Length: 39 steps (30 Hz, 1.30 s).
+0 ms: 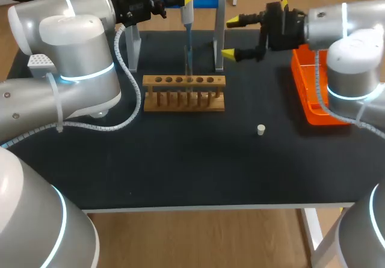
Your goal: Invert the test tube, pick up the pipette, mount the tip to pipette, aspirate from beaker and dispense into the tube, eject the tip, return the pipette, and cap with the stopper.
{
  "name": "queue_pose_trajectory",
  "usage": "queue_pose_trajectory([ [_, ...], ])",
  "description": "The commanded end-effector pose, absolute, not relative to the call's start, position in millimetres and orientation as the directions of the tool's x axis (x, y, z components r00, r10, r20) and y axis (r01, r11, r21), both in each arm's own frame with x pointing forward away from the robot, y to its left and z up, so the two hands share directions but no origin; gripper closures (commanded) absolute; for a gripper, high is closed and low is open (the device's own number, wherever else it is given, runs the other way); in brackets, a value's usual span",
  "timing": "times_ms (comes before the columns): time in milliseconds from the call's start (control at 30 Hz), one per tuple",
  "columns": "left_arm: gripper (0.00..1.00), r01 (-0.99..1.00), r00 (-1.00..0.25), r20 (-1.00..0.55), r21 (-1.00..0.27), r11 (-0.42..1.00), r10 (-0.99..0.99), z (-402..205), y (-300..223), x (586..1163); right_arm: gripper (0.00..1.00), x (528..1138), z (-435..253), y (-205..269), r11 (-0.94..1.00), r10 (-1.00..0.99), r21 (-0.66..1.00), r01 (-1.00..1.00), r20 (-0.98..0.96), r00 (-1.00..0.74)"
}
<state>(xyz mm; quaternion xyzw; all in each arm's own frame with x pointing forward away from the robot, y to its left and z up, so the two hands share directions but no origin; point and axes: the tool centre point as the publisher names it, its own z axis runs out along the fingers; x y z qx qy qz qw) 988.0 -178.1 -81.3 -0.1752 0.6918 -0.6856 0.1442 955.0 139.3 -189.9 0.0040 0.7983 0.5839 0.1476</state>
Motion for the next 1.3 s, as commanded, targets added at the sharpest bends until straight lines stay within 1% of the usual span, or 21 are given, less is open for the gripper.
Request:
queue_pose_trajectory([
  [33, 1.0, -0.043, -0.897, 0.04, -0.999, -0.004, -0.44, -82, -179, 989, 0.0, 938, -155, 116, 0.309, 0.205, 0.94, -0.145, -0.215, -0.955],
  [133, 1.0, -0.043, -0.897, 0.04, -0.999, -0.004, -0.44, -82, -179, 989, 0.0, 937, -135, 115, 0.286, 0.217, 0.95, -0.123, -0.19, -0.958],
  [333, 1.0, -0.043, -0.897, 0.04, -0.999, -0.004, -0.44, -82, -179, 989, 0.0, 934, -95, 117, 0.239, 0.214, 0.96, -0.144, -0.197, -0.957],
  [533, 1.0, -0.043, -0.897, 0.04, -0.999, -0.004, -0.44, -82, -179, 989, 0.0, 938, -69, 122, 0.205, 0.224, 0.971, -0.122, -0.168, -0.96],
  [600, 1.0, -0.043, -0.897, 0.04, -0.999, -0.004, -0.44, -82, -179, 989, 0.09, 940, -63, 123, 0.201, 0.229, 0.973, -0.115, -0.161, -0.96],
  [667, 1.0, -0.043, -0.897, 0.04, -0.999, -0.004, -0.44, -82, -179, 989, 0.25, 941, -57, 125, 0.193, 0.228, 0.974, -0.114, -0.158, -0.961],
  [700, 1.0, -0.043, -0.897, 0.04, -0.999, -0.004, -0.44, -82, -179, 989, 0.31, 942, -55, 127, 0.19, 0.227, 0.975, -0.112, -0.154, -0.962],
  [733, 1.0, -0.043, -0.897, 0.04, -0.999, -0.004, -0.44, -82, -179, 989, 0.4, 944, -52, 128, 0.189, 0.227, 0.976, -0.111, -0.153, -0.962],
  [767, 1.0, -0.043, -0.897, 0.04, -0.999, -0.004, -0.44, -82, -179, 989, 0.54, 944, -50, 129, 0.186, 0.226, 0.977, -0.108, -0.149, -0.963],
  [833, 1.0, -0.043, -0.897, 0.04, -0.999, -0.004, -0.44, -82, -179, 989, 0.62, 945, -48, 131, 0.17, 0.217, 0.98, -0.101, -0.137, -0.967],
  [867, 1.0, -0.043, -0.897, 0.04, -0.999, -0.004, -0.44, -82, -179, 989, 0.74, 947, -45, 133, 0.165, 0.212, 0.981, -0.101, -0.135, -0.968],
  [900, 1.0, -0.043, -0.897, 0.04, -0.999, -0.004, -0.44, -82, -179, 989, 0.9, 947, -42, 135, 0.166, 0.21, 0.981, -0.103, -0.137, -0.968],
  [933, 1.0, -0.043, -0.897, 0.04, -0.999, -0.004, -0.44, -82, -179, 989, 1.0, 948, -39, 137, 0.166, 0.208, 0.981, -0.105, -0.139, -0.968],
  [1300, 1.0, -0.043, -0.897, 0.04, -0.999, -0.004, -0.44, -82, -179, 989, 1.0, 958, -15, 152, 0.078, 0.167, 0.995, -0.065, -0.077, -0.983],
])
